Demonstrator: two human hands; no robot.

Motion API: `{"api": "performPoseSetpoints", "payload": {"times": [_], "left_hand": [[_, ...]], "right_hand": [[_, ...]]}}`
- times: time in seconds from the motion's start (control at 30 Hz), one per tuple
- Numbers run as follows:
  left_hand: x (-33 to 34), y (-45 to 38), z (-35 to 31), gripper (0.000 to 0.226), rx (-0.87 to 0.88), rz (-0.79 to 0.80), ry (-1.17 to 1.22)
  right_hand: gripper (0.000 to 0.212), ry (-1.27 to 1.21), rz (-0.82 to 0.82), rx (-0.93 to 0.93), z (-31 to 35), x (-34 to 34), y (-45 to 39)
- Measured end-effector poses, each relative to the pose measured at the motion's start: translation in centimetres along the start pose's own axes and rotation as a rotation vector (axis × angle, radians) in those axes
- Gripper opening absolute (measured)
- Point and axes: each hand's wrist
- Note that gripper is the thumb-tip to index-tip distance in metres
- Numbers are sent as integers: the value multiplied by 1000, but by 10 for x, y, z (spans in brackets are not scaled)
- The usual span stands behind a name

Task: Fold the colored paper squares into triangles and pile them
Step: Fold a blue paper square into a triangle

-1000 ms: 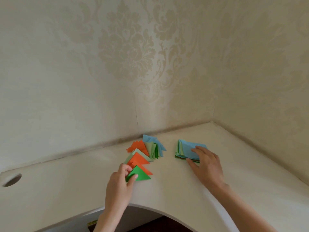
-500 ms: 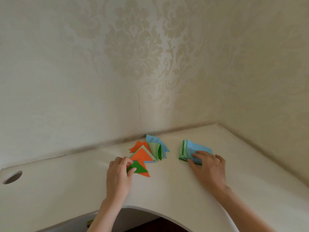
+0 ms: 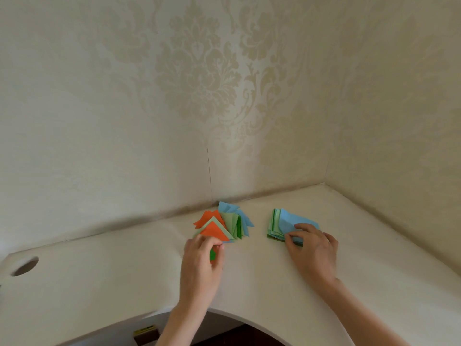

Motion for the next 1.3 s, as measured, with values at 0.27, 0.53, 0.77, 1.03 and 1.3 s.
{"api": "performPoseSetpoints", "payload": {"times": [0.27,0.53,0.77,1.03,1.3], "left_hand": [[29,17,-10,16,32,132,43],[30,18,-9,15,5,141,94],[27,14,-15,17,69,138,100],[22,19,-23,43,226,257,172],[25,19,-16,20,231,399,142]], "right_hand": [[37,52,144,-25,-3,2,0],[3,-37,-62,-128,-9,1,4],[11,-84,-337,-440,9,-39,13],[9,-118,-7,-660,9,-19,61],[26,-229,361,-494,4,-13,51]]}}
Point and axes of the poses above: each hand's wrist, its own y-axis away from the middle knuckle, its own x-axis out of the palm, z = x × y, and after that the axes turned 4 degrees about z, right-handed
